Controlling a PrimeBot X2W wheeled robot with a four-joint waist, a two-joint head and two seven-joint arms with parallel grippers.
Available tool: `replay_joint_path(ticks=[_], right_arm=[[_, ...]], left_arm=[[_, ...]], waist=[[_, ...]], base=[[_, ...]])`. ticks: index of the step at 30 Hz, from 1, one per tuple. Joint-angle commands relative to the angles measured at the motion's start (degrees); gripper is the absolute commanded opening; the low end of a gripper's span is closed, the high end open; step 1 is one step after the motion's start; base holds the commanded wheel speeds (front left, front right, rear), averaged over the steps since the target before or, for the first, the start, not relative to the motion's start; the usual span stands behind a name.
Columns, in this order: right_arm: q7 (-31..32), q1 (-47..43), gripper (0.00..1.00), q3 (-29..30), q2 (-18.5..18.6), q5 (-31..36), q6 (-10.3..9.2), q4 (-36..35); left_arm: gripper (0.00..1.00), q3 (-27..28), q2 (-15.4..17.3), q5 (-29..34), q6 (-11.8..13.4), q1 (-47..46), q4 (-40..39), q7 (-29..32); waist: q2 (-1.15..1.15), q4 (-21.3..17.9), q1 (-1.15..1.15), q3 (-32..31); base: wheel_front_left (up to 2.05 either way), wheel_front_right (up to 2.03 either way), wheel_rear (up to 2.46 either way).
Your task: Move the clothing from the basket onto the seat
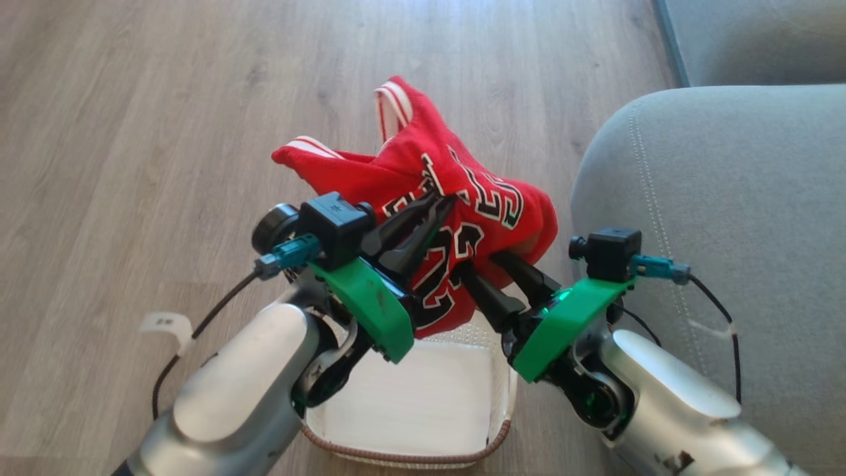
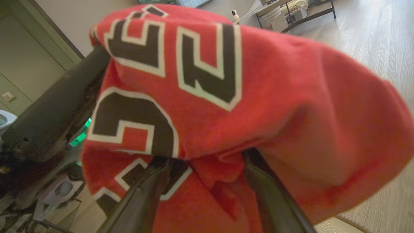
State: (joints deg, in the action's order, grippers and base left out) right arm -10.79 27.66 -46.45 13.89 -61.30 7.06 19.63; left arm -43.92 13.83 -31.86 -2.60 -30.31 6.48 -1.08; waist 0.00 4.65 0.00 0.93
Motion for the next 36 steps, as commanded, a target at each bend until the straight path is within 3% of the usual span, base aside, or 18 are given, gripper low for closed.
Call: replay_joint_path(ticks=[1, 7, 8, 9, 10, 11, 32, 33, 34, 36], right_arm=[[-0.8, 2.8, 1.00, -0.7, -1.2, -0.6, 0.43, -0.9], [-2.8, 6.0, 1.00, -4.3, -1.7, -1.8, 0.43, 1.4], [-3.1, 6.3, 0.96, -4.7, -1.6, -1.7, 0.43, 1.7], [-3.4, 6.7, 0.50, -5.1, -1.5, -1.5, 0.43, 1.9], [-3.6, 7.0, 0.11, -5.3, -1.4, -1.3, 0.43, 2.1], [-3.8, 7.2, 0.00, -5.4, -1.4, -1.0, 0.43, 2.3], [-4.2, 2.1, 0.00, 1.4, 0.9, 6.0, 0.43, -4.8], [-4.2, 1.8, 0.00, 1.7, 1.1, 6.3, 0.43, -5.3], [-4.2, 1.5, 0.00, 2.1, 1.2, 6.6, 0.43, -5.7], [-4.2, 1.0, 0.00, 2.8, 1.5, 7.2, 0.43, -6.4]], left_arm=[[0.00, 1.9, 0.2, 0.2, -0.6, -3.8, -1.4, 0.0], [0.00, 0.7, -0.5, 0.0, -1.1, -3.8, -0.6, 0.1], [0.00, 0.6, -0.5, 0.0, -1.1, -3.8, -0.5, 0.1], [0.00, 0.5, -0.6, -0.1, -1.1, -3.9, -0.5, 0.1], [0.00, 0.5, -0.6, -0.1, -1.0, -3.9, -0.4, 0.1], [0.00, 0.4, -0.6, -0.1, -1.0, -3.9, -0.3, 0.1], [0.00, 2.6, 2.0, -1.4, 1.2, -2.8, 1.7, -0.7], [0.05, 2.6, 2.0, -1.4, 1.3, -2.7, 1.8, -0.8], [0.26, 2.7, 2.1, -1.5, 1.3, -2.6, 1.9, -0.8], [1.00, 2.9, 2.0, -1.9, 1.6, -2.5, 2.0, -0.9]], waist=[[0.00, 0.6, 0.00, -0.1], [0.00, 1.7, 0.00, -0.2], [0.00, 1.8, 0.00, -0.2], [0.00, 1.9, 0.00, -0.1], [0.00, 2.0, 0.00, -0.1], [0.00, 2.0, 0.00, 0.0], [0.00, 0.4, 0.00, 0.8], [0.00, 0.3, 0.00, 0.8], [0.00, 0.2, 0.00, 0.9], [0.00, 0.1, 0.00, 0.9]], base=[[0.00, 0.00, 0.00], [0.00, 0.00, 0.00], [0.00, 0.00, 0.00], [0.00, 0.00, 0.00], [0.00, 0.00, 0.00], [0.00, 0.00, 0.00], [0.00, 0.00, 0.00], [0.00, 0.00, 0.00], [0.00, 0.00, 0.00], [0.00, 0.00, 0.00]])
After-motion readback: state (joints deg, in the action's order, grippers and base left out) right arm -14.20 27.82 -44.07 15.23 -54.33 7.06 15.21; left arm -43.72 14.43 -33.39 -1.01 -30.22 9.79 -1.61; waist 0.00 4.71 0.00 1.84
